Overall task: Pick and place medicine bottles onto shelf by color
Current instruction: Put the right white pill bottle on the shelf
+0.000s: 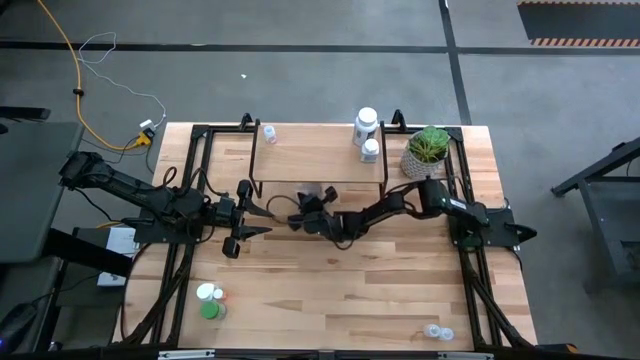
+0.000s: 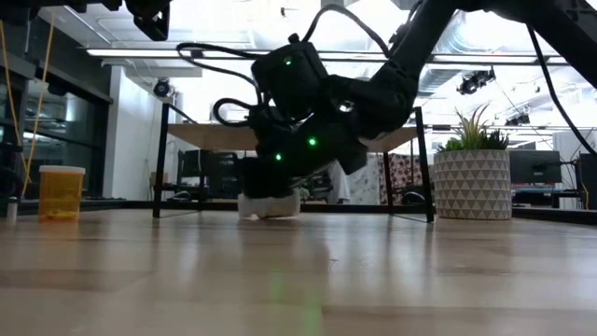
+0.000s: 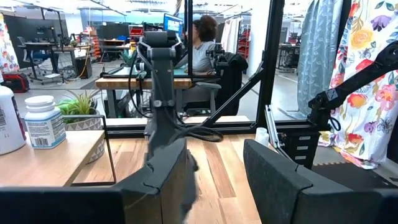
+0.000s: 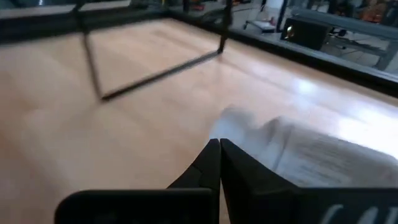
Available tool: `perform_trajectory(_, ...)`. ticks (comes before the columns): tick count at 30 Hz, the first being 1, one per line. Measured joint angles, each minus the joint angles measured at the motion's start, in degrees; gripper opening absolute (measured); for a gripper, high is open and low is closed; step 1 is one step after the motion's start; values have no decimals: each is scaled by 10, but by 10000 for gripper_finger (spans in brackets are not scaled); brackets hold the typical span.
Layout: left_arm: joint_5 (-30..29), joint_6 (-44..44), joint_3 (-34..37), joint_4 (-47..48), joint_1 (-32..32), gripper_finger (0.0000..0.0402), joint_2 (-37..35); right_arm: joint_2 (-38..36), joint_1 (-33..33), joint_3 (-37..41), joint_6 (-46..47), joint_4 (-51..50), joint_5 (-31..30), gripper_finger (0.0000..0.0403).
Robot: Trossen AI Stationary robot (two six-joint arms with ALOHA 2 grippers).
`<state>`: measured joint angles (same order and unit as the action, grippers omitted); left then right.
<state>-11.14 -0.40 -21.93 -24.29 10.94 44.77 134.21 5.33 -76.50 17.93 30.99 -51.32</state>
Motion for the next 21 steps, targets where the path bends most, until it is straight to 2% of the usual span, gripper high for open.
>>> perform_trajectory(7, 0, 0, 0, 0, 0, 149, 0, -22, 48, 0, 65, -131, 32, 0)
perform_trajectory(12, 0, -1, 0, 0, 0, 149, 0, -53, 73, 1, 56, -156, -43, 0)
perform_trajectory(15, 0, -8, 0, 0, 0, 149, 0, -62, 63, 0, 46, -146, -90, 0)
perform_trajectory(21, 0, -9, 0, 0, 0, 149, 0, -62, 20, 0, 50, -110, -114, 0)
